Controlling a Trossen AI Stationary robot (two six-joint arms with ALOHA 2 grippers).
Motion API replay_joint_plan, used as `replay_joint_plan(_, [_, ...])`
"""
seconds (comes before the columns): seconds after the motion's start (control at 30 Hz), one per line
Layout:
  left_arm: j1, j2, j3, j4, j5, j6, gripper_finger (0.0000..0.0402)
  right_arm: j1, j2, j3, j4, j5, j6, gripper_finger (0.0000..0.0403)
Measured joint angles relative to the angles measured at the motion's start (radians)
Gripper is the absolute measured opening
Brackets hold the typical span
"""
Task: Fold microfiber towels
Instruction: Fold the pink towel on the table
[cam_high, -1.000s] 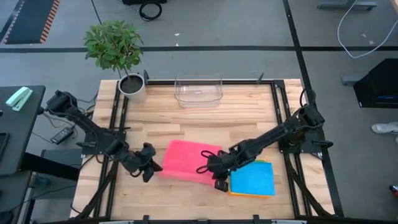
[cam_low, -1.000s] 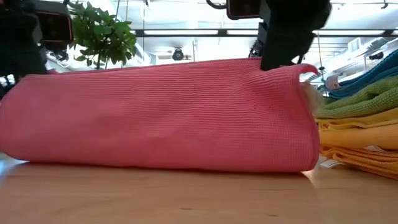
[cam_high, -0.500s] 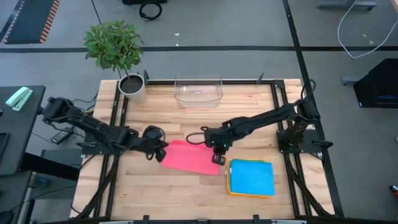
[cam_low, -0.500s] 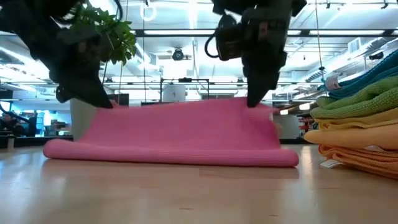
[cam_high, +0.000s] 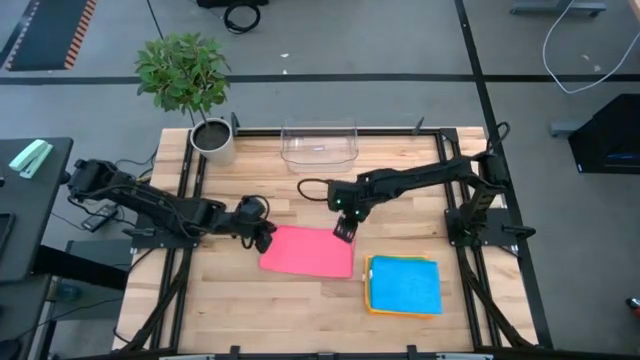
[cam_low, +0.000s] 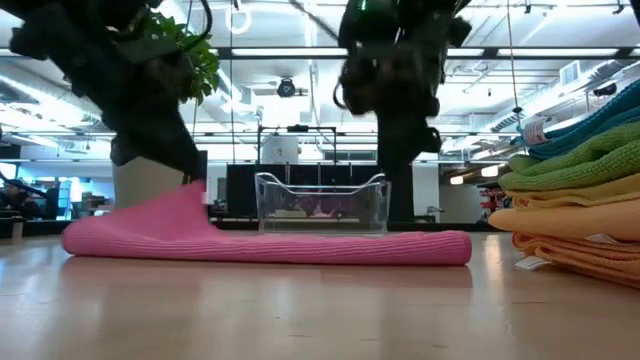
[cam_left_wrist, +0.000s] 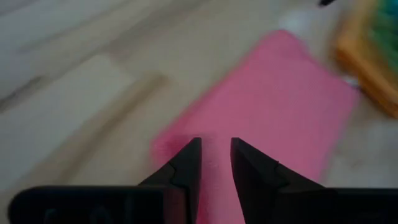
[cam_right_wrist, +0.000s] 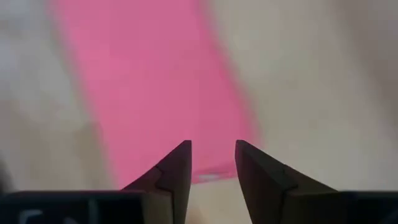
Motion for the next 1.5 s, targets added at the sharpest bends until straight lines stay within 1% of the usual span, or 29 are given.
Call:
replay_joint_plan(0.03, [-0.012,0.0,0.001,0.017,0.009,0.03,0.0096,0.022,-0.001,0.0,0.018,-0.028,0.021,0.0132])
replay_joint_plan(0.07, [-0.023,0.0,0.002,0.017,0.014,0.05,0.0099,0.055,-0.001,0.0,0.04,-0.033,0.04,0.0133])
replay_joint_plan(0.13, [-0.033,0.001,0.002,-0.012,0.019,0.063,0.0101,0.134,-0.001,-0.005,0.085,-0.001,0.086,0.0129])
replay_joint_plan(0.2, [-0.024,0.001,0.002,-0.072,0.015,0.03,0.0101,0.202,0.012,-0.019,0.143,0.047,0.15,0.0117])
replay_joint_plan(0.3, [-0.007,0.002,0.0,-0.158,0.012,-0.048,0.0099,0.254,0.06,-0.029,0.184,0.123,0.255,0.0071])
replay_joint_plan(0.37, [-0.004,0.002,-0.001,-0.118,0.018,-0.037,0.0099,0.266,0.104,-0.029,0.206,0.129,0.279,0.0031])
replay_joint_plan(0.43, [-0.019,0.003,0.0,-0.022,0.056,0.04,0.0098,0.267,0.152,-0.029,0.212,0.129,0.28,0.0009])
replay_joint_plan(0.47, [-0.03,0.021,0.001,0.021,0.076,0.07,0.0096,0.262,0.174,-0.029,0.212,0.128,0.28,0.0008])
replay_joint_plan(0.5, [-0.041,0.049,0.004,0.052,0.094,0.069,0.0092,0.257,0.194,-0.029,0.207,0.125,0.275,0.0008])
replay_joint_plan(0.6, [-0.086,0.146,-0.003,0.051,0.107,0.025,0.007,0.235,0.214,-0.024,0.21,0.105,0.234,0.0006])
replay_joint_plan(0.67, [-0.107,0.217,0.001,0.115,0.106,-0.003,0.005,0.217,0.214,-0.023,0.197,0.099,0.191,0.0005])
replay_joint_plan(0.77, [-0.133,0.3,0.001,0.177,0.127,-0.049,0.0021,0.172,0.196,-0.025,0.131,0.114,0.12,0.0005])
replay_joint_plan(0.83, [-0.148,0.342,0.001,0.222,0.158,-0.109,0.0008,0.126,0.184,-0.025,0.074,0.161,0.074,0.0005])
replay_joint_plan(0.9, [-0.173,0.363,0.0,0.3,0.189,-0.165,0.0008,0.074,0.174,-0.022,0.05,0.235,0.039,0.0004])
replay_joint_plan(0.97, [-0.207,0.372,0.0,0.412,0.208,-0.179,0.0019,0.021,0.171,-0.001,0.052,0.277,0.01,0.0004])
replay_joint_plan(1.03, [-0.221,0.354,0.0,0.556,0.211,-0.13,0.0031,-0.02,0.162,0.045,0.063,0.29,-0.029,0.0004])
replay_joint_plan(1.1, [-0.206,0.282,0.002,0.604,0.179,-0.065,0.0037,-0.033,0.15,0.104,0.036,0.291,-0.043,0.0004])
replay_joint_plan(1.13, [-0.189,0.238,0.002,0.594,0.146,-0.037,0.0036,-0.027,0.145,0.135,0.017,0.29,-0.046,0.0004])
replay_joint_plan(1.17, [-0.17,0.189,0.004,0.546,0.117,-0.008,0.0033,-0.012,0.139,0.16,-0.005,0.286,-0.05,0.0004])
replay_joint_plan(1.27, [-0.102,0.036,0.002,0.284,0.035,0.064,0.0011,0.054,0.134,0.202,0.015,0.278,-0.028,0.0003])
replay_joint_plan(1.3, [-0.073,0.0,0.002,0.185,0.027,0.073,0.0008,0.078,0.136,0.201,0.032,0.278,-0.008,0.0003])
replay_joint_plan(1.33, [-0.044,-0.019,-0.002,0.11,0.031,0.086,0.0007,0.102,0.15,0.194,0.074,0.278,0.013,0.0003])
replay_joint_plan(1.4, [0.011,-0.023,-0.03,0.054,0.089,0.12,0.0011,0.138,0.185,0.177,0.17,0.27,0.056,0.0003])
replay_joint_plan(1.47, [0.065,0.013,-0.062,0.096,0.177,0.148,0.0013,0.159,0.228,0.169,0.195,0.264,0.117,0.0003])
replay_joint_plan(1.5, [0.09,0.038,-0.073,0.109,0.204,0.157,0.0013,0.165,0.248,0.169,0.2,0.263,0.142,0.0003])
